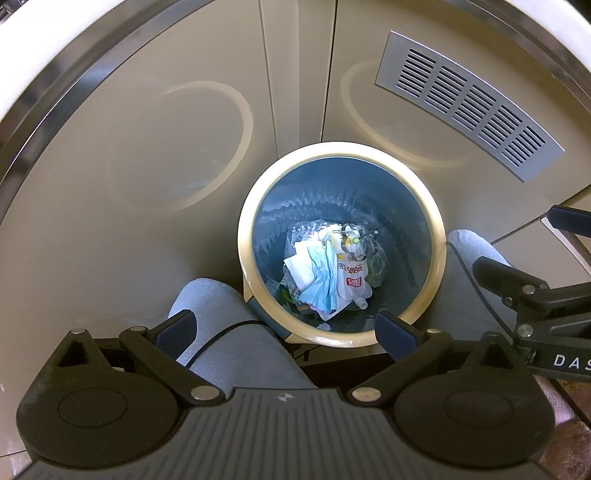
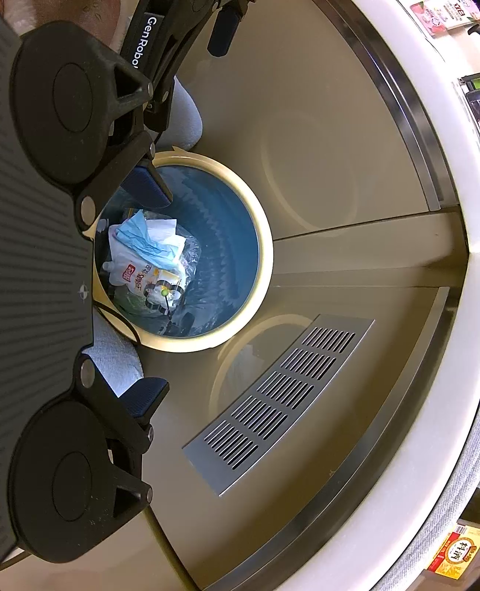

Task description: Collect trash

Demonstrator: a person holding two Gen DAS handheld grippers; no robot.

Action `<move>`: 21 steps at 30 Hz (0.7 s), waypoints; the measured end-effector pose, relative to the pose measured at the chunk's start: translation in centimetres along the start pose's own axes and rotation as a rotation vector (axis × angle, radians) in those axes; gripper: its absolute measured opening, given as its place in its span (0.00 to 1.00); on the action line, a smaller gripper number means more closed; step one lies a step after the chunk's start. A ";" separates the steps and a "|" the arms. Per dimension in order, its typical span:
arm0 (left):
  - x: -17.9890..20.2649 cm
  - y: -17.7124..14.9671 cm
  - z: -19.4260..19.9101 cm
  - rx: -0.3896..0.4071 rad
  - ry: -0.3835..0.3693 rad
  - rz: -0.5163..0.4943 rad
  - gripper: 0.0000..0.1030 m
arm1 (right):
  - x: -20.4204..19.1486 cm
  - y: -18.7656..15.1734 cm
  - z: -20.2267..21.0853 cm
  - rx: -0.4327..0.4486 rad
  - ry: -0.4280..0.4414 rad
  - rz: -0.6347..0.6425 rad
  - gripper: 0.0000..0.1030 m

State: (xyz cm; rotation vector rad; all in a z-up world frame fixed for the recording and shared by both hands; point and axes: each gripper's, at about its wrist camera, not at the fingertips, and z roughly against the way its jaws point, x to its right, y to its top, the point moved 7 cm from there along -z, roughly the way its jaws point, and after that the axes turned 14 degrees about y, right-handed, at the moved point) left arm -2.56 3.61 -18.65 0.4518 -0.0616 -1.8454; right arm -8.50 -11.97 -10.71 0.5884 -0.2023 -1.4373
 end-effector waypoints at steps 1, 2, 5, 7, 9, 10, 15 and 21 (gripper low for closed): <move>0.0 0.0 0.0 0.000 0.000 0.000 1.00 | 0.0 0.0 0.0 -0.001 0.000 0.000 0.96; 0.0 0.0 0.0 -0.001 0.000 0.000 1.00 | 0.0 0.0 0.0 -0.001 0.000 0.000 0.96; -0.2 0.0 0.0 0.000 0.001 -0.002 1.00 | 0.0 0.0 0.0 -0.001 0.000 -0.001 0.96; -0.2 0.0 0.0 0.000 0.001 -0.002 1.00 | 0.0 0.1 0.0 -0.001 0.000 0.000 0.96; -0.2 0.0 0.0 0.000 0.001 -0.002 1.00 | -0.1 0.1 0.1 -0.001 0.000 0.000 0.96; -0.2 0.0 0.0 0.000 0.001 -0.002 1.00 | -0.1 0.1 0.1 0.000 -0.001 0.000 0.96; -0.4 0.0 0.0 0.004 0.004 -0.004 1.00 | -0.1 0.0 0.1 0.002 -0.002 -0.003 0.96; -0.7 0.1 0.2 0.013 0.024 0.004 1.00 | -0.1 0.0 0.1 0.002 -0.001 -0.003 0.96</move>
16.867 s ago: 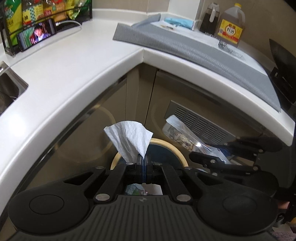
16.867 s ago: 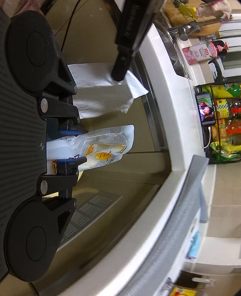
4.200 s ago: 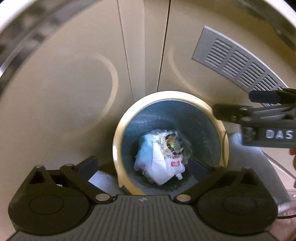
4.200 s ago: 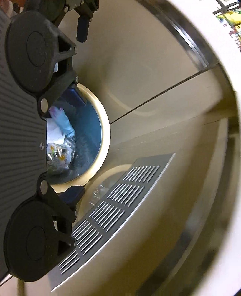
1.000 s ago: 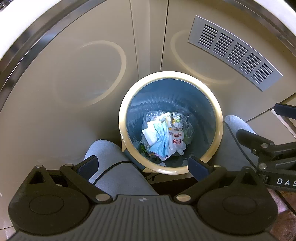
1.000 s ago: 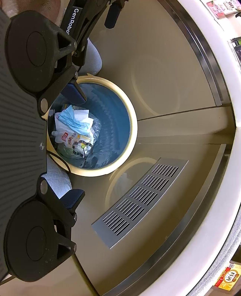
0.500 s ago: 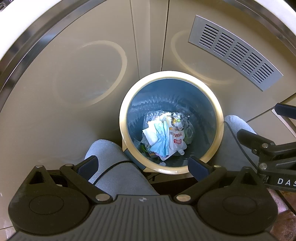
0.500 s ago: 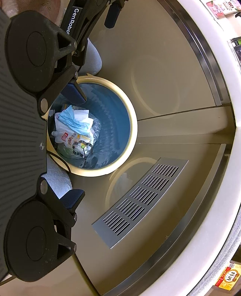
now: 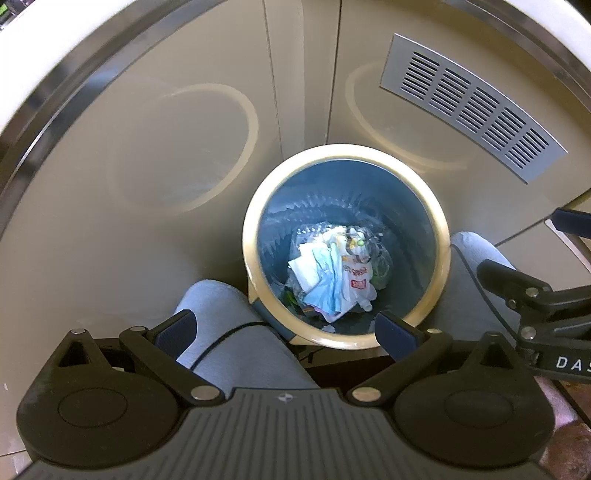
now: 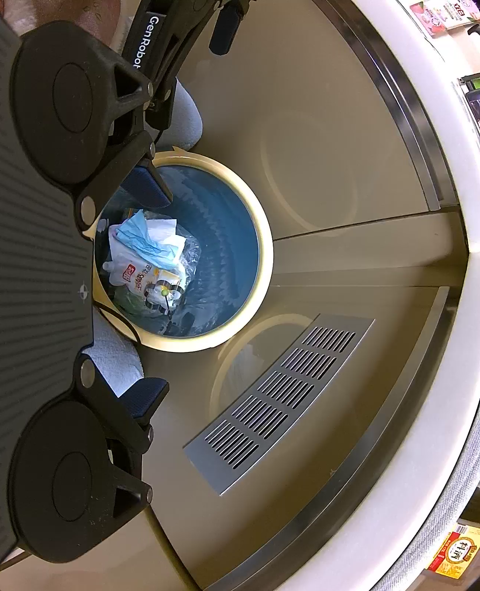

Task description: Collect trash

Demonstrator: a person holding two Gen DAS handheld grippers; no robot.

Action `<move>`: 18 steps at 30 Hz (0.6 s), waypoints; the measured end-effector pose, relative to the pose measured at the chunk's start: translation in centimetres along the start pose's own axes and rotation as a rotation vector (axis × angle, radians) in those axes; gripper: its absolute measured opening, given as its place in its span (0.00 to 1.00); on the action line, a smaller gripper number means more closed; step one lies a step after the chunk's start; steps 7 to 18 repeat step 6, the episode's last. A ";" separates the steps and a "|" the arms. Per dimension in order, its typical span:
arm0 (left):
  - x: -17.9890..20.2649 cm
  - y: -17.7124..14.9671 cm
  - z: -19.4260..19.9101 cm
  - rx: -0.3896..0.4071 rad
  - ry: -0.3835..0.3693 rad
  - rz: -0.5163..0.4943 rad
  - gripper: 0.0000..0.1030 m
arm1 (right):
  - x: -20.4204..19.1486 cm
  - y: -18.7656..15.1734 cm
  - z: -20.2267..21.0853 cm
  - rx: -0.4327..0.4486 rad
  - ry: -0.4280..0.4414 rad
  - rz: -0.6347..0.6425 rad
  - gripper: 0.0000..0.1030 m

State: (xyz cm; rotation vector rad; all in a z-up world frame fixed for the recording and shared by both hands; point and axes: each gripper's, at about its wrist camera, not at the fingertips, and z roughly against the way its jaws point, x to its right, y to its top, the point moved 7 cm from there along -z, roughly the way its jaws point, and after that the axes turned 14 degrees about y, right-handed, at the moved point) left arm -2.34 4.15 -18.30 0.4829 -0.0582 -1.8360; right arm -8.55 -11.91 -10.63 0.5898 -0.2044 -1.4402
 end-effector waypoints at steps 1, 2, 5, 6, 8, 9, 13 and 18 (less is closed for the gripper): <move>0.0 0.0 0.0 0.005 0.009 0.003 1.00 | 0.0 0.0 0.0 0.000 0.000 -0.001 0.96; -0.2 0.0 0.1 0.008 0.016 0.005 1.00 | 0.0 0.0 0.0 0.001 0.001 -0.001 0.96; -0.1 0.1 0.1 0.010 0.018 0.003 1.00 | 0.0 -0.1 0.0 0.002 0.002 -0.003 0.96; -0.1 0.1 0.1 0.009 0.017 0.001 1.00 | 0.0 0.0 0.0 0.003 0.002 -0.003 0.96; -0.1 0.1 0.1 0.009 0.017 0.001 1.00 | 0.0 0.0 0.0 0.003 0.002 -0.003 0.96; -0.1 0.1 0.1 0.009 0.017 0.001 1.00 | 0.0 0.0 0.0 0.003 0.002 -0.003 0.96; -0.1 0.1 0.1 0.009 0.017 0.001 1.00 | 0.0 0.0 0.0 0.003 0.002 -0.003 0.96; -0.1 0.1 0.1 0.009 0.017 0.001 1.00 | 0.0 0.0 0.0 0.003 0.002 -0.003 0.96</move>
